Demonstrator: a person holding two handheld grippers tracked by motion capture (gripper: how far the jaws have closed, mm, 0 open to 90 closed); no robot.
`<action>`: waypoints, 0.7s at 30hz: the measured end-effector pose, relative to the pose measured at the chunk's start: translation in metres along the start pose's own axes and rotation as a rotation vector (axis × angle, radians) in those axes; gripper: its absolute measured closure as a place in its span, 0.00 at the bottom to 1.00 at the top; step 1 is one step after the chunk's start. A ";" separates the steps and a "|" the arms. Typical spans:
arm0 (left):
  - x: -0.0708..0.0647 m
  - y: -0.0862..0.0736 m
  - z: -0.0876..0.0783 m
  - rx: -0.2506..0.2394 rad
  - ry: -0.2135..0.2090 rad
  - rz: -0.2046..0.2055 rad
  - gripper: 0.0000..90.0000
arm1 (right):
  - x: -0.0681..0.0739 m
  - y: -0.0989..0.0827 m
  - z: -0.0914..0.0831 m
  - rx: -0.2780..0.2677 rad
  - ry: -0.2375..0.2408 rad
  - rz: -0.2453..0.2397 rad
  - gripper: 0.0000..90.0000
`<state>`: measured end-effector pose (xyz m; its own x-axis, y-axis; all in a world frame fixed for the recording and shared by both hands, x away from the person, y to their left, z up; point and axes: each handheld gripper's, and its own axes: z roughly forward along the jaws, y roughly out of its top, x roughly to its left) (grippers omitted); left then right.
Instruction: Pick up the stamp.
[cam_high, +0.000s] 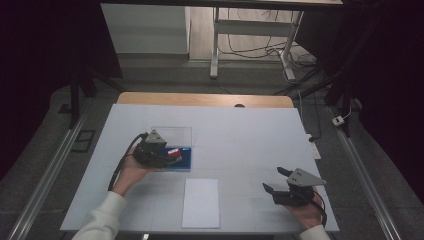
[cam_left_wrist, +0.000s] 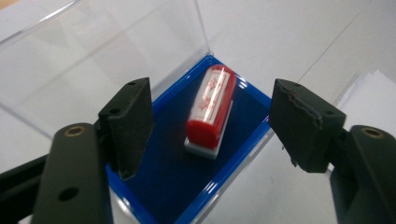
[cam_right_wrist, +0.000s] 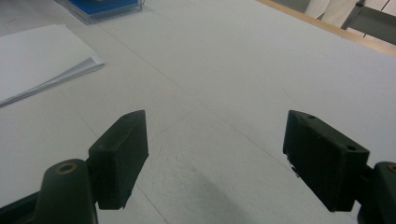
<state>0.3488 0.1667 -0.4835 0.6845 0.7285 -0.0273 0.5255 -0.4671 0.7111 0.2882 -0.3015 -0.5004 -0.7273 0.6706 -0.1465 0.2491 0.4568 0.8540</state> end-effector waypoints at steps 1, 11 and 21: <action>-0.001 0.001 0.003 0.003 -0.007 0.007 0.37 | 0.000 0.000 0.000 0.005 -0.005 -0.001 0.24; 0.002 0.002 0.014 0.022 -0.026 0.011 0.48 | -0.001 -0.001 0.000 0.005 -0.001 0.003 0.24; 0.005 0.000 0.022 0.032 -0.035 0.023 0.61 | -0.002 -0.003 0.002 0.007 0.002 0.008 0.25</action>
<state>0.3631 0.1593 -0.4986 0.7134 0.6998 -0.0366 0.5252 -0.4995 0.6890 0.2906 -0.3027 -0.5036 -0.7266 0.6730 -0.1385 0.2598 0.4557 0.8514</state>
